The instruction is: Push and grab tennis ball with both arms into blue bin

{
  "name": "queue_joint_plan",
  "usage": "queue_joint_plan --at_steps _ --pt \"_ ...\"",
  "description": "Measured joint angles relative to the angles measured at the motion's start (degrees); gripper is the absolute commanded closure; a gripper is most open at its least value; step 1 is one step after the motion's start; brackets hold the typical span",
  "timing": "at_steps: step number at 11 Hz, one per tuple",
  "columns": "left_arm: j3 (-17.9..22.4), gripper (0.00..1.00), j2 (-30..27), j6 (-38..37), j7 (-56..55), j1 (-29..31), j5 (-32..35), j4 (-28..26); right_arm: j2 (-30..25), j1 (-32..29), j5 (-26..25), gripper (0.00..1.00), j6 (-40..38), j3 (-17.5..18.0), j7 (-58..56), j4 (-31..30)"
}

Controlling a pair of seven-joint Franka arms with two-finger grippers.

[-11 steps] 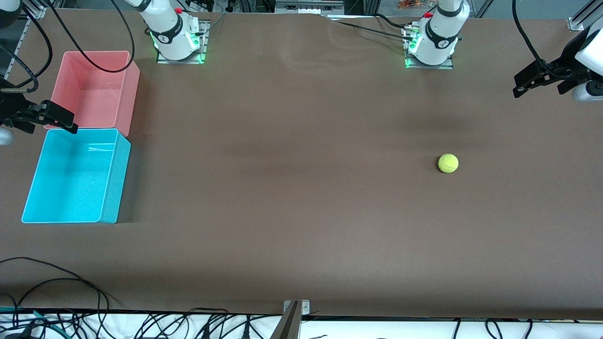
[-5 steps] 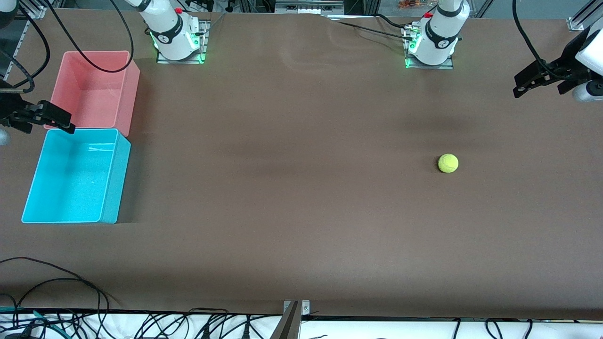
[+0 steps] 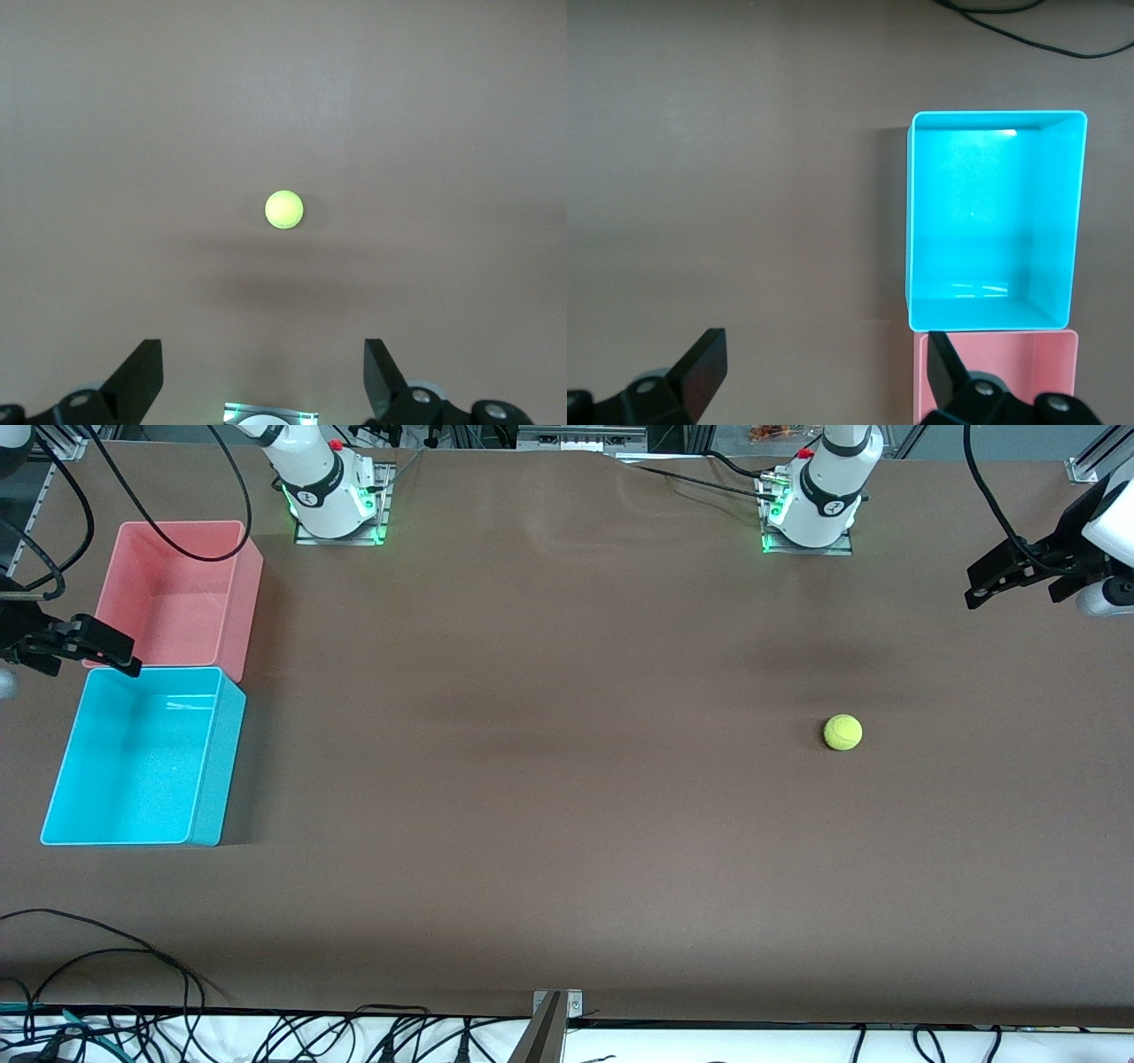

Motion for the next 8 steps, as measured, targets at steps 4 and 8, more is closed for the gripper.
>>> queue_joint_plan --at_steps 4,8 --pt "-0.9 0.0 -0.2 3.4 0.0 -0.1 0.0 -0.7 0.0 0.0 0.0 0.0 0.0 0.0 0.0 0.0" --pt "-0.8 0.0 -3.2 7.2 0.0 0.8 0.0 -6.3 0.0 0.0 0.4 0.0 0.0 -0.1 0.0 0.0"
